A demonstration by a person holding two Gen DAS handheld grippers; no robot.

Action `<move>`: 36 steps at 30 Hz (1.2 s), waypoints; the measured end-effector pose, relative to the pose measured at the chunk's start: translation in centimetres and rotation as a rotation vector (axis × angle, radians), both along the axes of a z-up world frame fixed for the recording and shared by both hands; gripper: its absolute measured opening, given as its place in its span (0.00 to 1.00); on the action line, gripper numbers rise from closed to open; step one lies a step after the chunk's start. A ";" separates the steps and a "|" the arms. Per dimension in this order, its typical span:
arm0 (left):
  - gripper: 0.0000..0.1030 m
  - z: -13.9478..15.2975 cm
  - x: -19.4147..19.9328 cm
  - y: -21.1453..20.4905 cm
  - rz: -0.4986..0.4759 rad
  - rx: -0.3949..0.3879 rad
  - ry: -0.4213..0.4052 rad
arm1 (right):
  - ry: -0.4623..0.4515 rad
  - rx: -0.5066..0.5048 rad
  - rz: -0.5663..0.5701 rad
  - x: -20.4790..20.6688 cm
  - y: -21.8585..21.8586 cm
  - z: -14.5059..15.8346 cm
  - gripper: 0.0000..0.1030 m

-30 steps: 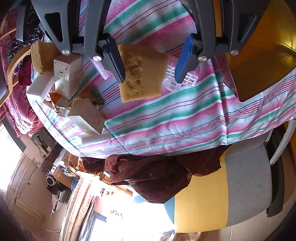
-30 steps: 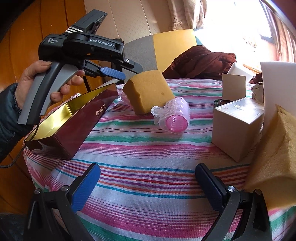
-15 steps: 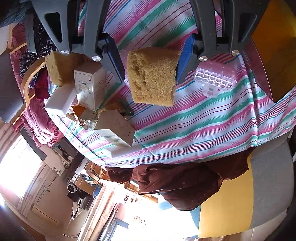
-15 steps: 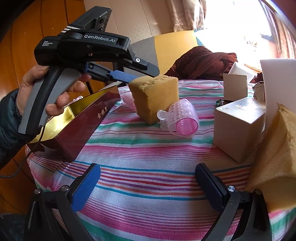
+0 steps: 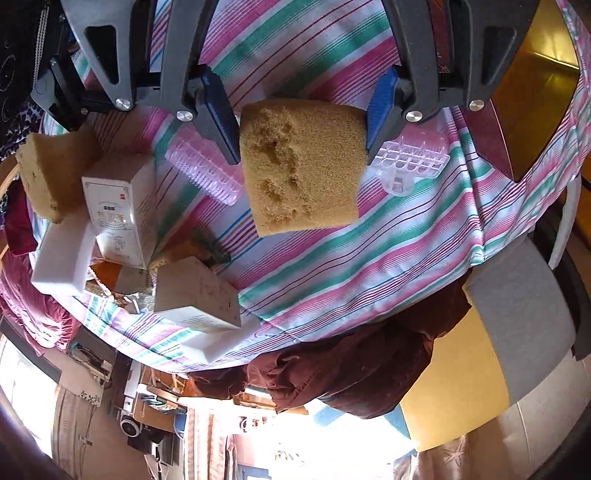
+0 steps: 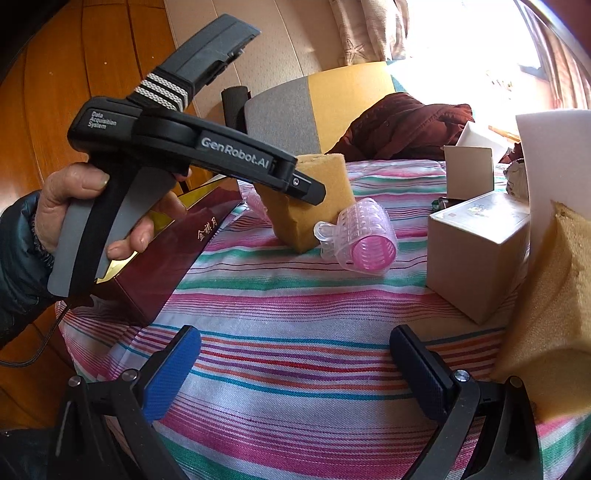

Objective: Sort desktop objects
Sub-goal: 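Lift the yellow sponge with the left gripper and carry it toward the gold tray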

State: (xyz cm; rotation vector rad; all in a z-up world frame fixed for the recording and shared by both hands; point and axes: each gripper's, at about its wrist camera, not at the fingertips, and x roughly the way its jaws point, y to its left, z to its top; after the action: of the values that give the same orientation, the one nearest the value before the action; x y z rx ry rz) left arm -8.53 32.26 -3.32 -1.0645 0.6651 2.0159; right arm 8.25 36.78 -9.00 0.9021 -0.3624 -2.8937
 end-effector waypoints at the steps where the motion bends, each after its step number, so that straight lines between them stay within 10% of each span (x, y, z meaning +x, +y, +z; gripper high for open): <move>1: 0.66 -0.4 -0.2 0.1 0.014 -0.017 -0.010 | 0.001 -0.001 0.000 0.0 0.0 0.0 1.00; 10: 0.66 -2.5 -1.0 0.7 0.078 -0.086 -0.064 | 0.020 -0.031 0.004 0.3 0.5 -0.1 1.00; 24: 0.56 -0.2 0.0 -0.6 0.097 0.034 0.001 | 0.026 -0.034 0.005 0.4 0.5 -0.1 1.00; 36: 0.56 3.2 8.5 -9.2 0.077 0.200 0.087 | -0.020 0.023 0.012 0.1 0.0 0.0 1.00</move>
State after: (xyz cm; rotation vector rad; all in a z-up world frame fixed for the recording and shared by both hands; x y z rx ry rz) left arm -0.04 23.05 -0.12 -0.9011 0.4611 2.1546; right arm 8.37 36.79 -8.99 0.9334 -0.3255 -2.8857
